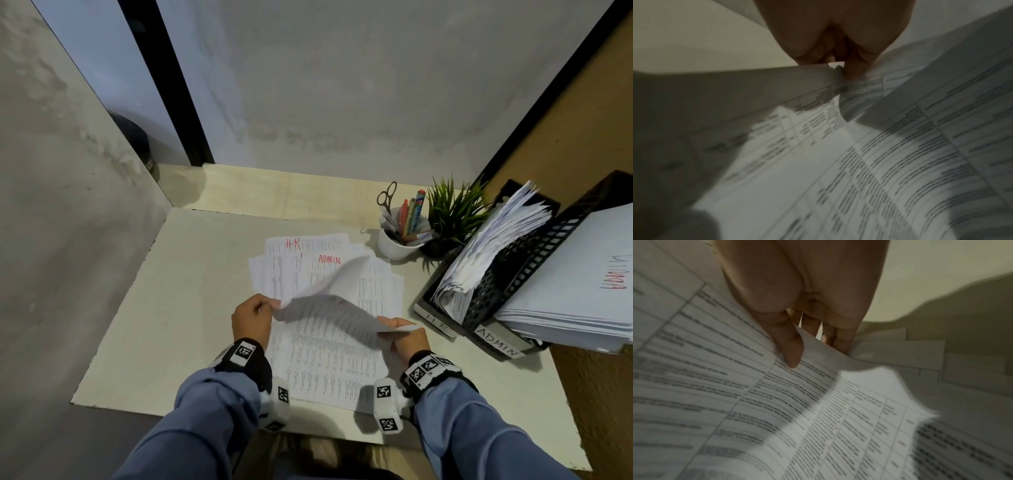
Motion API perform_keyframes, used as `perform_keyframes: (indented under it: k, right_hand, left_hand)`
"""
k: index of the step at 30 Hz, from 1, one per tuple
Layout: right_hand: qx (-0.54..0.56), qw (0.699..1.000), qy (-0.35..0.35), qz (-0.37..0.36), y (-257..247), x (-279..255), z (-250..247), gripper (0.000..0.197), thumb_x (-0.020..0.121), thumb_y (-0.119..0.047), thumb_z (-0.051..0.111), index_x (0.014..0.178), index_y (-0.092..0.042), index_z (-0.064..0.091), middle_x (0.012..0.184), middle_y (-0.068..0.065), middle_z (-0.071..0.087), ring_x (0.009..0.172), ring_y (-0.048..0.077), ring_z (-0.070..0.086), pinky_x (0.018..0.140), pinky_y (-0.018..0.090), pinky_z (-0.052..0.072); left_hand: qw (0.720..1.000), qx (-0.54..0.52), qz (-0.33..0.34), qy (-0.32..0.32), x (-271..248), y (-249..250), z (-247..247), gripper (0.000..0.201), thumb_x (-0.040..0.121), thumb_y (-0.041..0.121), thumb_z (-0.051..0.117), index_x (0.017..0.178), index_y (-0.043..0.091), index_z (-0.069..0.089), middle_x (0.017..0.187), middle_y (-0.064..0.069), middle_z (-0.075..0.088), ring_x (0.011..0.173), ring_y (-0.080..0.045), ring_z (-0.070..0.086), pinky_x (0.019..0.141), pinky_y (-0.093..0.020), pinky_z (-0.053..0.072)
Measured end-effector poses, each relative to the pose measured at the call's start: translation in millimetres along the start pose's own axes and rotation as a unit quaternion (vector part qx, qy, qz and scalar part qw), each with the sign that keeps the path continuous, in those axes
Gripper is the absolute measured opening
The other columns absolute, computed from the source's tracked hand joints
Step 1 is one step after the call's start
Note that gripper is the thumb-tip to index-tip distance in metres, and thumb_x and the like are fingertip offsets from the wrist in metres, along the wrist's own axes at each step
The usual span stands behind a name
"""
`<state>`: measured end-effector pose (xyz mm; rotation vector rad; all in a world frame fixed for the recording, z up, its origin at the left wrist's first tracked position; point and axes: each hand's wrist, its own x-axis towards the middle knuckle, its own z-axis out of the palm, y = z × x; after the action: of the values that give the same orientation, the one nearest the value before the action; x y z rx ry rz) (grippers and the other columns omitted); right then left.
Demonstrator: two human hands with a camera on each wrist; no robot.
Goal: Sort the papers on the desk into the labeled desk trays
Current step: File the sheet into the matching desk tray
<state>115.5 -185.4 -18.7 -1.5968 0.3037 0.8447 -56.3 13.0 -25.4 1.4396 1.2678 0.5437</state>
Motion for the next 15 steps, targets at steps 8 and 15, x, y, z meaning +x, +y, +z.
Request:
perform_keyframes:
  k: [8,15]
  right_hand:
    - [-0.030,0.998,0.045,0.026,-2.8,2.4,-4.4,0.027,0.067,0.025,0.051,0.060,0.000,0.055,0.044,0.003,0.053,0.054,0.018,0.052,0.043,0.021,0.040]
    - [0.072,0.997,-0.006,0.012,0.7,0.1,0.4,0.041,0.066,0.017,0.060,0.103,-0.001,0.064,0.106,0.017,0.069,0.100,0.037,0.063,0.099,0.054,0.043]
  left_hand:
    - [0.989,-0.049,-0.097,-0.096,-0.1,-8.6,15.7,0.056,0.070,-0.021,0.031,0.037,0.020,0.052,0.055,-0.002,0.054,0.061,-0.018,0.045,0.060,-0.023,0.038]
    - [0.960,-0.113,-0.181,-0.182,-11.0,9.5,24.6,0.037,0.089,0.049,0.052,0.086,0.015,0.065,0.086,-0.005,0.068,0.086,-0.025,0.062,0.084,-0.035,0.048]
